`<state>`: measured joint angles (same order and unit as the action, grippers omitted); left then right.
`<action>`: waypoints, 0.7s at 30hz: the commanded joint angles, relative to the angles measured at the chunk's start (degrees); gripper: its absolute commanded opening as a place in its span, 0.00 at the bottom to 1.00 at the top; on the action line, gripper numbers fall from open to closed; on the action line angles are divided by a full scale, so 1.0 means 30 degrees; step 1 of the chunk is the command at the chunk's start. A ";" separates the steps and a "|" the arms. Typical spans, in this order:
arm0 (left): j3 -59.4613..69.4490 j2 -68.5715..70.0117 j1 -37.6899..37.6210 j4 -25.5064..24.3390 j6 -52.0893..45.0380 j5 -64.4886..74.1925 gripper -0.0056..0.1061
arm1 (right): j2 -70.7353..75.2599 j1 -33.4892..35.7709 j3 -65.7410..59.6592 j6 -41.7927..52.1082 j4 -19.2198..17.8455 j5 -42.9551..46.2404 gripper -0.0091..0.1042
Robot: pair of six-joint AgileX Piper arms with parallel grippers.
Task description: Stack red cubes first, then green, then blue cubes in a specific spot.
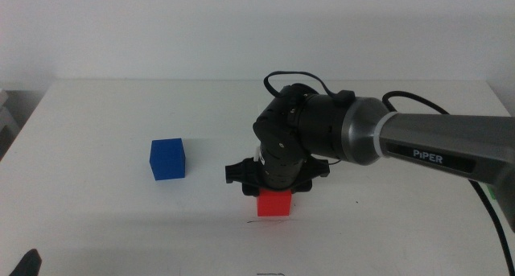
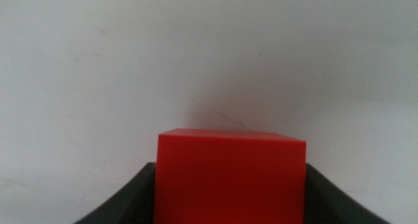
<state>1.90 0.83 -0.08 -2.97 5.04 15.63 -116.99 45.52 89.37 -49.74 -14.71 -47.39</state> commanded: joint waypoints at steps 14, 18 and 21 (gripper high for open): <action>-0.0124 0.0444 0.0028 0.0196 0.0262 -0.1508 0.87 | 0.0435 -0.0013 0.0631 -0.0070 0.0070 -0.0350 0.52; -0.0124 0.0444 0.0028 0.0196 0.0262 -0.1508 0.87 | 0.0613 -0.0107 0.0671 0.0251 0.0057 -0.0295 0.73; -0.0124 0.0444 0.0028 0.0196 0.0262 -0.1508 0.87 | 0.1346 -0.0272 0.0945 0.0859 0.0236 -0.1201 0.83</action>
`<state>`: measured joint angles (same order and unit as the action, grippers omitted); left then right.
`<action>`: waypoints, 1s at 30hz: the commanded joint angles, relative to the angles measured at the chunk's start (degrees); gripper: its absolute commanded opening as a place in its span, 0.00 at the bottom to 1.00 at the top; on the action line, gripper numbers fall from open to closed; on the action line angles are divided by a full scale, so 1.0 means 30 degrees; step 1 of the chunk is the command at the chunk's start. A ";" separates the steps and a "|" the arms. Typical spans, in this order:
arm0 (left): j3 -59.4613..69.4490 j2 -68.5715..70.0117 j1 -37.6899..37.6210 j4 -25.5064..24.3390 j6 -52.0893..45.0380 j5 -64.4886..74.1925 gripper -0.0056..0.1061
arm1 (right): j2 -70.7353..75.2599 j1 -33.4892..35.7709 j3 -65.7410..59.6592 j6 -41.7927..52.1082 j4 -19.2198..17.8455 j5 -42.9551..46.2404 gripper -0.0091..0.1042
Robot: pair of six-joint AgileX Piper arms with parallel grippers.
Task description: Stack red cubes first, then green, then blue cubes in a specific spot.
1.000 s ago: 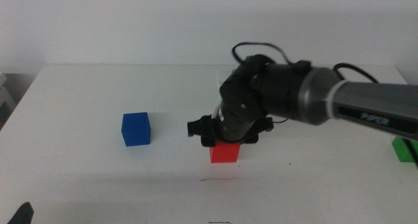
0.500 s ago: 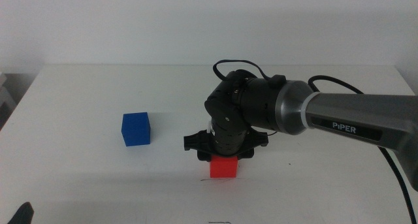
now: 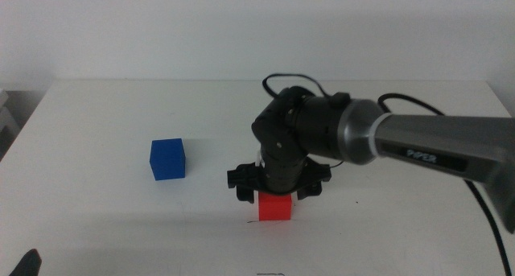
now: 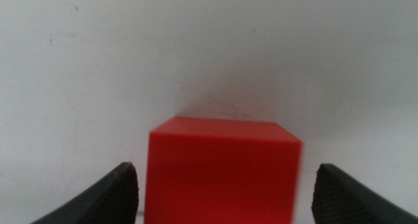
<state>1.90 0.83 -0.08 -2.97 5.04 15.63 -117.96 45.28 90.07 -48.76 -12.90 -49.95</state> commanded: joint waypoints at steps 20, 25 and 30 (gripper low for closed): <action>-0.0124 0.0444 0.0028 0.0196 0.0262 -0.1508 0.87 | 0.9756 -1.5138 -0.0155 1.3787 0.3041 -0.7976 0.86; -0.0124 0.0444 0.0028 0.0196 0.0262 -0.1508 0.87 | 0.9734 -1.9323 -0.1929 1.6815 0.6020 -0.7237 0.85; -0.0124 0.0444 0.0028 0.0196 0.0262 -0.1508 0.87 | 0.9304 -2.1240 -0.3372 1.8743 0.6470 -0.5837 0.82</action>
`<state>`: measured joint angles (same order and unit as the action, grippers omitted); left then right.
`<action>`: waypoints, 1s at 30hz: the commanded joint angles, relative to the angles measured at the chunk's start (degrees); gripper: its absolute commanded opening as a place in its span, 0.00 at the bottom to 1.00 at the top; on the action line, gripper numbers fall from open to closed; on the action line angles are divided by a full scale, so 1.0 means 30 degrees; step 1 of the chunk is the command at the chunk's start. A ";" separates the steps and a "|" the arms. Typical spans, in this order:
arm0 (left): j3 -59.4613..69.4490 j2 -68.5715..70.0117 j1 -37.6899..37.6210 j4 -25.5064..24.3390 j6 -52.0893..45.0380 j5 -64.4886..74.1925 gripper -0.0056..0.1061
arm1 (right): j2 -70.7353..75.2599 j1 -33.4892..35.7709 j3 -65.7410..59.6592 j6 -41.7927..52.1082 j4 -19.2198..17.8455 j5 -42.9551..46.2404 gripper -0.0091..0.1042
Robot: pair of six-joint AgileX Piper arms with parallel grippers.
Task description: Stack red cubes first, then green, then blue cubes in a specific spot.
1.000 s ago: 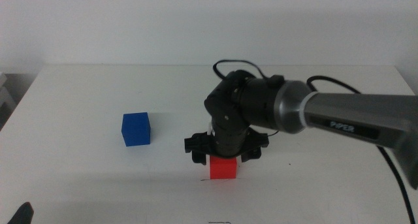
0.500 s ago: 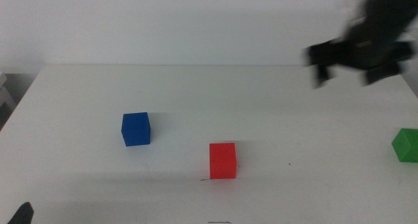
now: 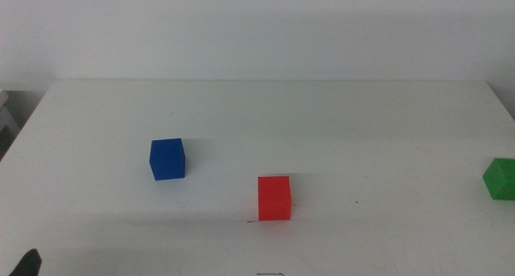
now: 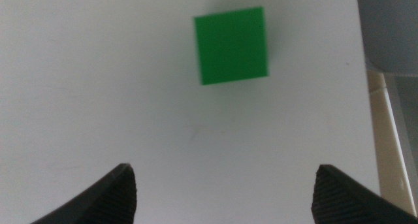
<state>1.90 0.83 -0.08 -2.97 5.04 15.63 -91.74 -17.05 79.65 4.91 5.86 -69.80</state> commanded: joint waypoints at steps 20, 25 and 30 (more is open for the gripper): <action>-0.0124 0.0444 0.0028 0.0196 0.0262 -0.1508 0.87 | -0.2522 0.0439 -0.0381 0.1324 -0.0823 0.5172 0.80; -0.0124 0.0444 0.0028 0.0196 0.0262 -0.1508 0.87 | -0.3285 0.1509 -0.0381 0.1324 -0.2386 0.5234 0.80; -0.0124 0.0444 0.0028 0.0196 0.0262 -0.1508 0.87 | -0.4206 0.1795 -0.0381 0.1281 -0.2708 0.5216 0.80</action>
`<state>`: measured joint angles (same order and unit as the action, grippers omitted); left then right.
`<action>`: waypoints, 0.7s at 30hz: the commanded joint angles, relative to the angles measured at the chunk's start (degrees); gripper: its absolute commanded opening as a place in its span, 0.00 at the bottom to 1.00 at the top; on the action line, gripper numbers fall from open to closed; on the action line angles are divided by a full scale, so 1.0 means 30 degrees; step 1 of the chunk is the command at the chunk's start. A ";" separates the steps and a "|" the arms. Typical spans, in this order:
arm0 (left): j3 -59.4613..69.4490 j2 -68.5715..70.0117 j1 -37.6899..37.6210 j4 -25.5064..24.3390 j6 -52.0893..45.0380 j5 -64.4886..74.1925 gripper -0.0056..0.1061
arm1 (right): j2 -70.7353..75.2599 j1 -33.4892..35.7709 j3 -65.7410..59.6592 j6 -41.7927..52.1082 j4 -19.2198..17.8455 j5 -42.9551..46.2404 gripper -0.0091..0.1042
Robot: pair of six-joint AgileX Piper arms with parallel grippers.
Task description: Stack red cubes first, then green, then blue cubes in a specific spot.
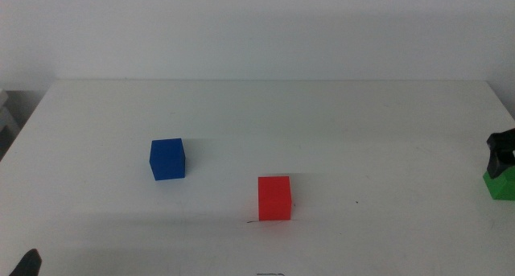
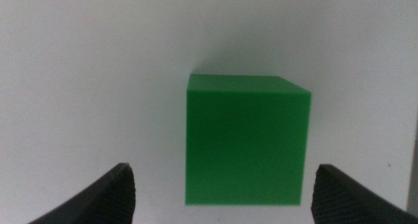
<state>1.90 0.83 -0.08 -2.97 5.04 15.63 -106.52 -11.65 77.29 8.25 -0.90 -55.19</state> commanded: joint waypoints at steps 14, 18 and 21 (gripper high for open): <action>-0.0124 0.0444 0.0028 0.0196 0.0262 -0.1508 0.87 | -0.0730 0.0014 0.0425 0.0048 -0.0450 0.1381 0.78; -0.0124 0.0444 0.0028 0.0196 0.0262 -0.1508 0.87 | -0.0904 0.0012 0.0465 0.0048 -0.0470 0.1848 0.62; -0.0124 0.0444 0.0028 0.0196 0.0262 -0.1508 0.87 | -0.0904 0.0012 0.0671 -0.0173 -0.0470 0.1709 0.35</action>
<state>1.90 0.83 -0.08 -2.97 5.04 15.63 -112.37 -11.64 77.41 8.14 -1.41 -50.55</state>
